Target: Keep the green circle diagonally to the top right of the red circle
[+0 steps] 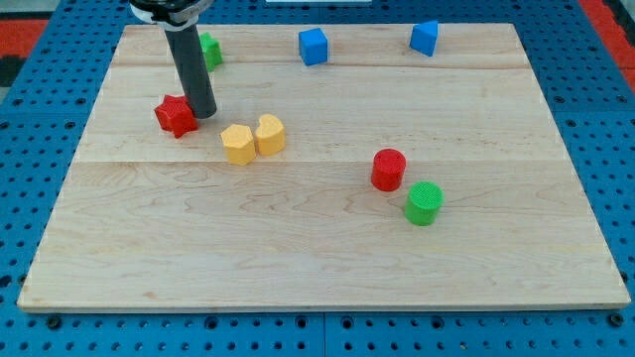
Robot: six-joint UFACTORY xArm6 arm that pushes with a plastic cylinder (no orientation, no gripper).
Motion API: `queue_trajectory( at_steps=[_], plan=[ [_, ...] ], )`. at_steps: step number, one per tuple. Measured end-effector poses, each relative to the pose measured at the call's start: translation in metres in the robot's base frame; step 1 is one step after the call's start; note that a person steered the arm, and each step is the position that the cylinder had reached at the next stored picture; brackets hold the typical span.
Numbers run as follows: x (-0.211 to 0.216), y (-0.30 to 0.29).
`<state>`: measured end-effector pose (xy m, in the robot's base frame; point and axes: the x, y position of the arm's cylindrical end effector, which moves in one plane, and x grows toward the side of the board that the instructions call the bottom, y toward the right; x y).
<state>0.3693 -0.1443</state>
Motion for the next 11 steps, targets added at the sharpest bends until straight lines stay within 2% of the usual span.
queue_trajectory(
  at_steps=[2, 3, 4, 5, 6, 8, 9, 11],
  plan=[
    [0.046, 0.031],
    [0.098, 0.032],
    [0.13, 0.123],
    [0.14, 0.213],
    [0.155, 0.24],
    [0.146, 0.337],
    [0.13, 0.331],
    [0.073, 0.321]
  ],
)
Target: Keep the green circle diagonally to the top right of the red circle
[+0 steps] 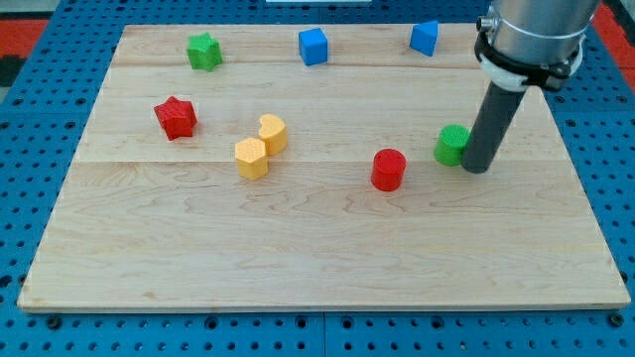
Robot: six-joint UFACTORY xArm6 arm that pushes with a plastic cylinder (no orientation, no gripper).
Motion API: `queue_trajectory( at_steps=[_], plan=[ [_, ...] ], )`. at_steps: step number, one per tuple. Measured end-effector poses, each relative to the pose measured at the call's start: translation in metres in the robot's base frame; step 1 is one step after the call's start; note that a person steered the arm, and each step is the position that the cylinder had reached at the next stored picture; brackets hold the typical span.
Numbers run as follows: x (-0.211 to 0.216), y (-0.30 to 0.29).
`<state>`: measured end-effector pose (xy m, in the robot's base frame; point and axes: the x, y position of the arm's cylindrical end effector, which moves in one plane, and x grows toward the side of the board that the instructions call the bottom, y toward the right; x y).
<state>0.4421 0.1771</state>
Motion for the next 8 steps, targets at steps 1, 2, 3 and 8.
queue_trajectory(
  at_steps=[1, 2, 3, 8],
  plan=[
    [-0.02, 0.001],
    [0.003, 0.014],
    [0.003, 0.014],
    [0.021, -0.002]
  ],
)
